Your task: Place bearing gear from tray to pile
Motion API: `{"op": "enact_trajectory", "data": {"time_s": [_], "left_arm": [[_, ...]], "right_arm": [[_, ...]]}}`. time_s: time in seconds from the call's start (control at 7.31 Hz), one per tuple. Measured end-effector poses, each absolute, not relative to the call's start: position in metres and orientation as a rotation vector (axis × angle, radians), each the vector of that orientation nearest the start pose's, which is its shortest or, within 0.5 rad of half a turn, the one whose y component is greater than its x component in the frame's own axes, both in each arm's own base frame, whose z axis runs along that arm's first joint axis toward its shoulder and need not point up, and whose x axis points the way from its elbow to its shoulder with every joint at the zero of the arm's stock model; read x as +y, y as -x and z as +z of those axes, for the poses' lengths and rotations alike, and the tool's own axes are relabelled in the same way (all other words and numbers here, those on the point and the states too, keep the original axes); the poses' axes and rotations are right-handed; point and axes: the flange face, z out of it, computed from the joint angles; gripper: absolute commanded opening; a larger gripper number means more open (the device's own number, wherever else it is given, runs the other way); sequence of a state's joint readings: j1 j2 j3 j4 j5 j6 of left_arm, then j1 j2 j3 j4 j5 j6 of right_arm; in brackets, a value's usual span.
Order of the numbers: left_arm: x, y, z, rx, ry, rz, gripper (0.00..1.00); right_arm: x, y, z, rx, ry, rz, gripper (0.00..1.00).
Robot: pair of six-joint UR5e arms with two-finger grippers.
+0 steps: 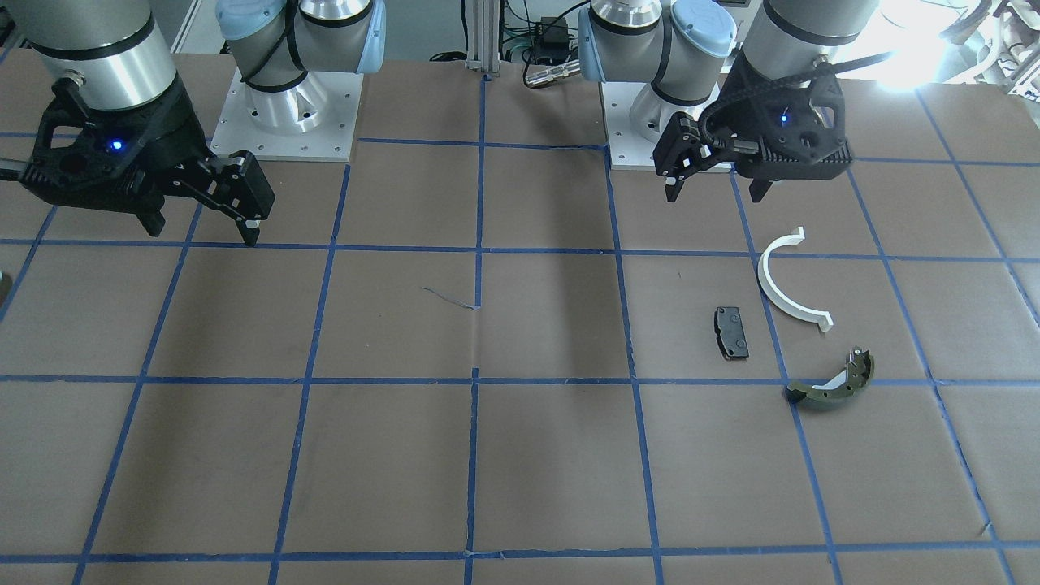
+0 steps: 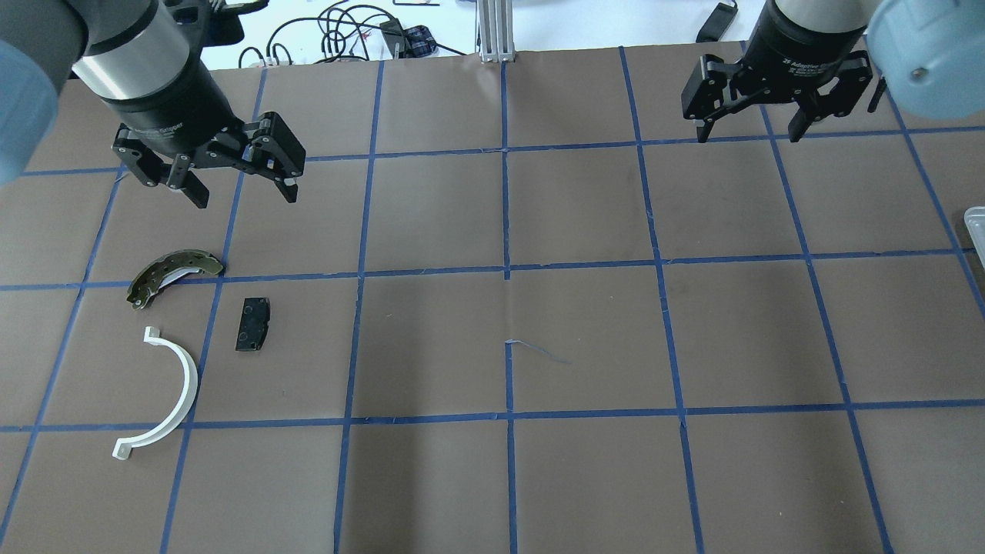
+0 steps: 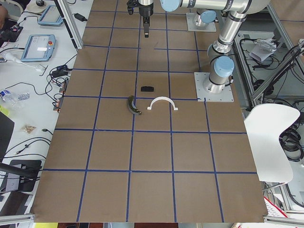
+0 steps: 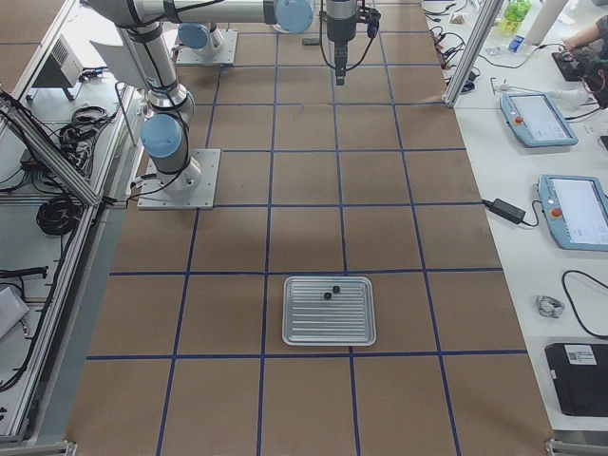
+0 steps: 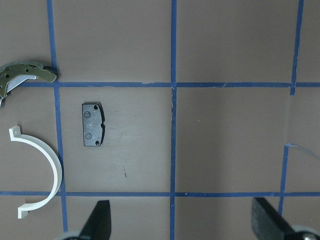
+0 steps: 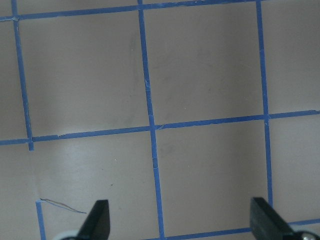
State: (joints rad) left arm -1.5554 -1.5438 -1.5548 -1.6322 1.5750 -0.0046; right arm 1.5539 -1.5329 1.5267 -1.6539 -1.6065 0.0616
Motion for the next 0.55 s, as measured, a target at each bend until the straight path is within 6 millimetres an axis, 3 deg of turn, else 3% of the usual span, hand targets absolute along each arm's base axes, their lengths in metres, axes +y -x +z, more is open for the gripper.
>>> {"op": "enact_trajectory", "data": {"time_s": [0.55], "left_arm": [[-0.4789, 0.1256, 0.5054, 3.138, 0.031, 0.019, 1.00]], "right_arm": [[-0.5185, -0.1218, 0.5001, 3.161, -0.128, -0.146, 1.00]]}}
